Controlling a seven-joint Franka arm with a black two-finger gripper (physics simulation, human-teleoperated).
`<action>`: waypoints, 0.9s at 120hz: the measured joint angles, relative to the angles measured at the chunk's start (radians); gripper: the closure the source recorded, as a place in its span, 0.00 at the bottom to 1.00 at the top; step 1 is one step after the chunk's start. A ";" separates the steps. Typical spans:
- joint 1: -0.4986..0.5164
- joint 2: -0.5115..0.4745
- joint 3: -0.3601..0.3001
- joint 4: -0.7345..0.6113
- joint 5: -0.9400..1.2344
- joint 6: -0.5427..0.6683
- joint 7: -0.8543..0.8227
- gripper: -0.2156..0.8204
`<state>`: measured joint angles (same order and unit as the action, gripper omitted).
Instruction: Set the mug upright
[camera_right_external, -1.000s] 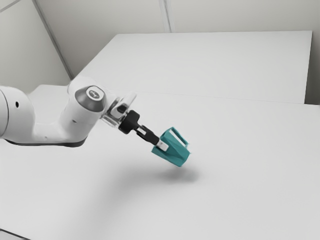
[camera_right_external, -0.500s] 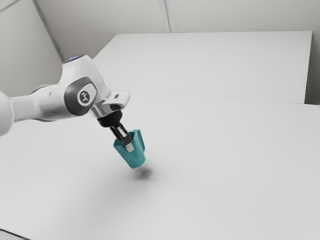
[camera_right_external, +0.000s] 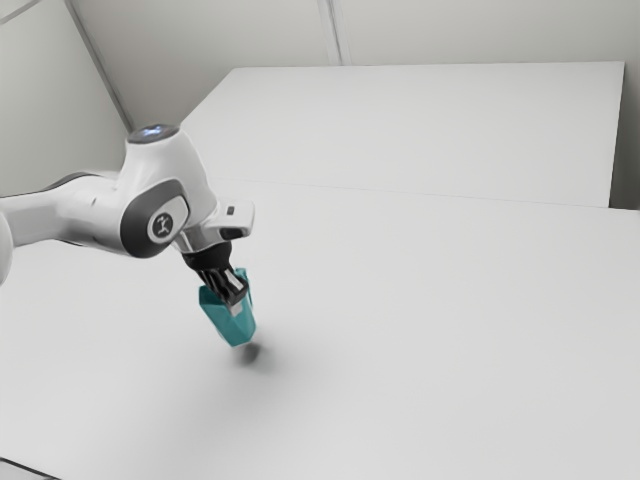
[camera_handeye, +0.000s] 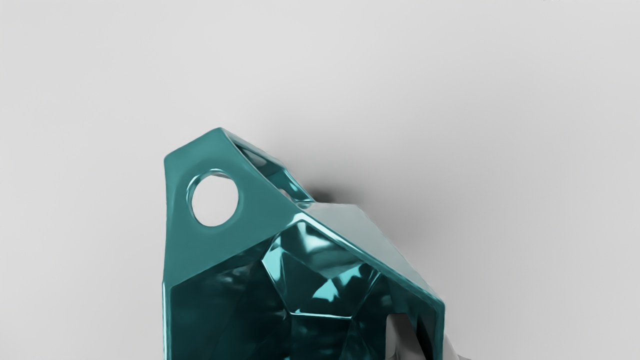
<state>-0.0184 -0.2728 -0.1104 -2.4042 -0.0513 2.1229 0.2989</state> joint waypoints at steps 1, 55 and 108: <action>0.000 0.000 0.000 -0.003 0.002 0.003 -0.004 0.97; 0.006 0.028 0.000 -0.046 0.137 0.161 -0.158 0.97; 0.003 0.106 -0.001 -0.046 0.146 0.220 -0.243 0.97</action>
<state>-0.0154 -0.1668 -0.1116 -2.4502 0.0943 2.3425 0.0556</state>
